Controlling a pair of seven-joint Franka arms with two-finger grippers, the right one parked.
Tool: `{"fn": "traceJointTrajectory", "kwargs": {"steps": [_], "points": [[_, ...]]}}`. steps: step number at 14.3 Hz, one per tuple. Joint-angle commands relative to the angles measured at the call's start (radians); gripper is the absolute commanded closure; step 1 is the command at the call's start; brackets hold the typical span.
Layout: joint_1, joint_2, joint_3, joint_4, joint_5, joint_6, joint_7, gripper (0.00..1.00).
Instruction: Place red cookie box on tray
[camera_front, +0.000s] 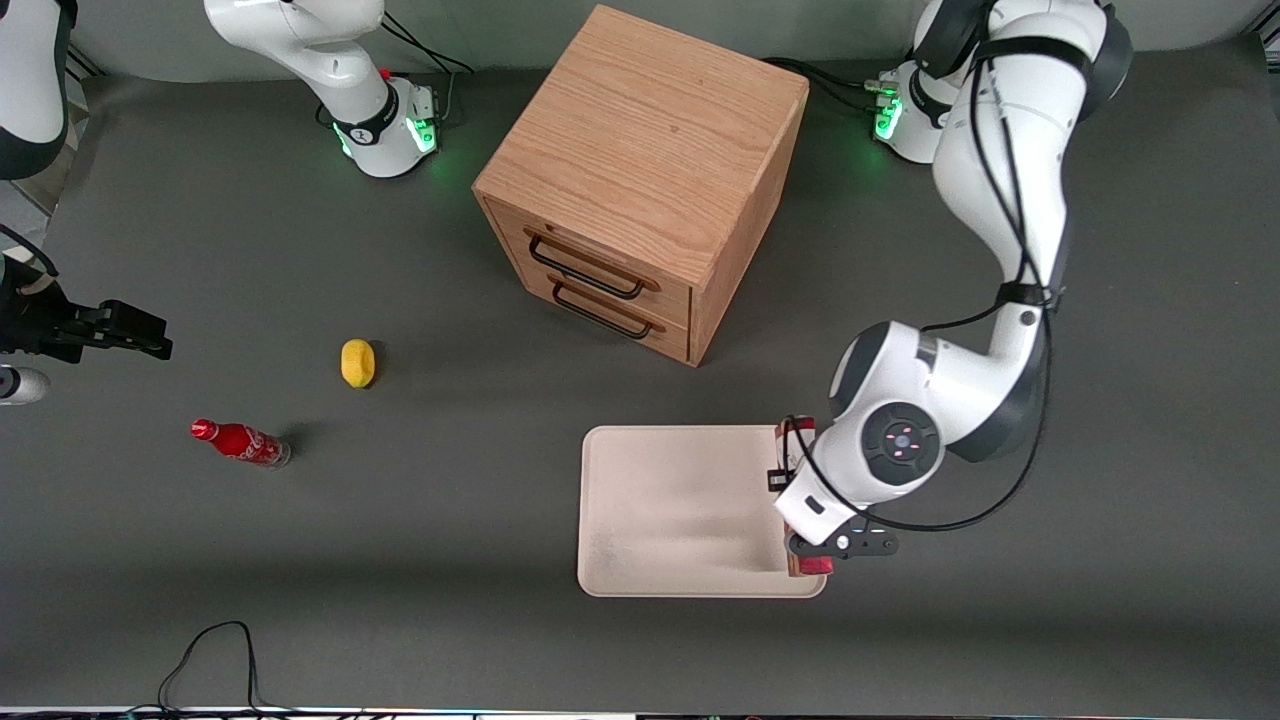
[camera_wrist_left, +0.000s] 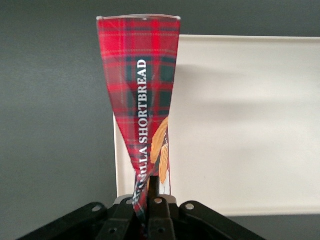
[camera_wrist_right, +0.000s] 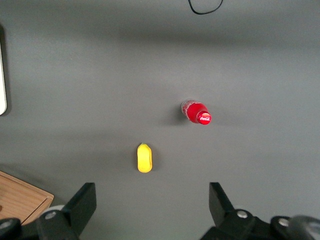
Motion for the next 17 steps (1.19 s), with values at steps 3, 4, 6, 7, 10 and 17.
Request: {"fn": "traceJointTrajectory", "kwargs": {"steps": [3, 4, 6, 7, 10, 17], "points": [[-0.023, -0.006, 0.02, -0.084, 0.044, 0.116, -0.058, 1.0], [-0.023, -0.006, 0.02, -0.098, 0.044, 0.138, -0.064, 1.0], [-0.023, -0.006, 0.02, -0.115, 0.045, 0.155, -0.063, 0.85], [-0.023, -0.006, 0.02, -0.12, 0.045, 0.161, -0.064, 0.42], [-0.029, -0.057, 0.046, -0.143, 0.045, 0.158, -0.063, 0.0], [0.08, -0.514, 0.044, -0.503, 0.007, 0.008, -0.052, 0.0]]}}
